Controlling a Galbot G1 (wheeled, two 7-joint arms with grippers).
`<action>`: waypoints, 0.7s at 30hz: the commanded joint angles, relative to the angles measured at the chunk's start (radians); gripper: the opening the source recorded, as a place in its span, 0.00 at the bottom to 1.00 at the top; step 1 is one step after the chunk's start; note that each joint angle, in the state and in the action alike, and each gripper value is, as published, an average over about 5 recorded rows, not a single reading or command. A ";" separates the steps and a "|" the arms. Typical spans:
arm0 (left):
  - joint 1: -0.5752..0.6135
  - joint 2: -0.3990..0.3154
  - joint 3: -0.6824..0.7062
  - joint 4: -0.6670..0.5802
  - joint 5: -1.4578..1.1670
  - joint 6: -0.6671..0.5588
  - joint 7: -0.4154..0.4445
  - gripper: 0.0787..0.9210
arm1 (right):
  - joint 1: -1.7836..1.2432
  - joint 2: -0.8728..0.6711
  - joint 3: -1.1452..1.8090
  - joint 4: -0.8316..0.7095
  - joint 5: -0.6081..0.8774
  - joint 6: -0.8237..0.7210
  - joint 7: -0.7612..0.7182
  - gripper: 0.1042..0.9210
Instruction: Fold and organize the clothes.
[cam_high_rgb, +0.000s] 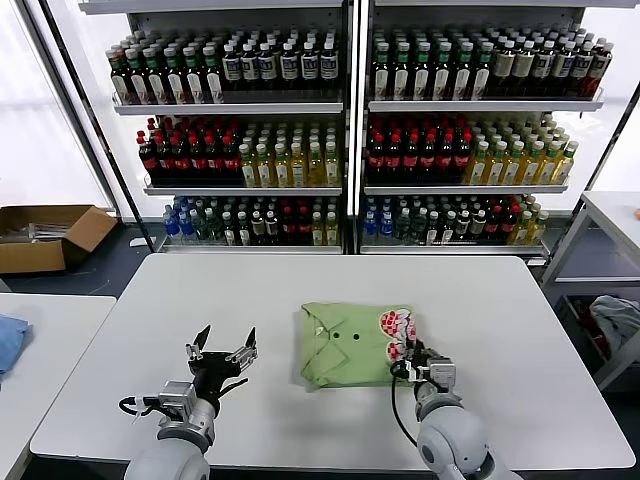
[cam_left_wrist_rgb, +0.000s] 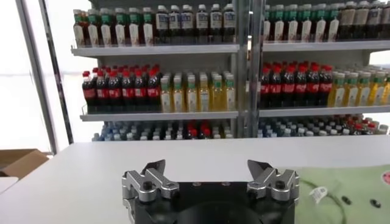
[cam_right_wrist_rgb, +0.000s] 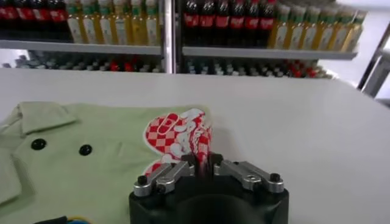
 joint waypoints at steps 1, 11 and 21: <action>0.025 -0.010 0.011 -0.008 0.020 -0.001 0.006 0.88 | -0.119 -0.036 0.056 0.136 -0.204 0.102 -0.072 0.23; 0.050 -0.028 0.032 -0.013 0.045 -0.008 0.011 0.88 | -0.242 0.041 -0.004 0.156 0.007 0.084 -0.015 0.58; 0.058 -0.020 0.034 -0.008 0.053 -0.009 0.015 0.88 | -0.215 0.054 0.012 0.122 0.117 0.067 0.003 0.87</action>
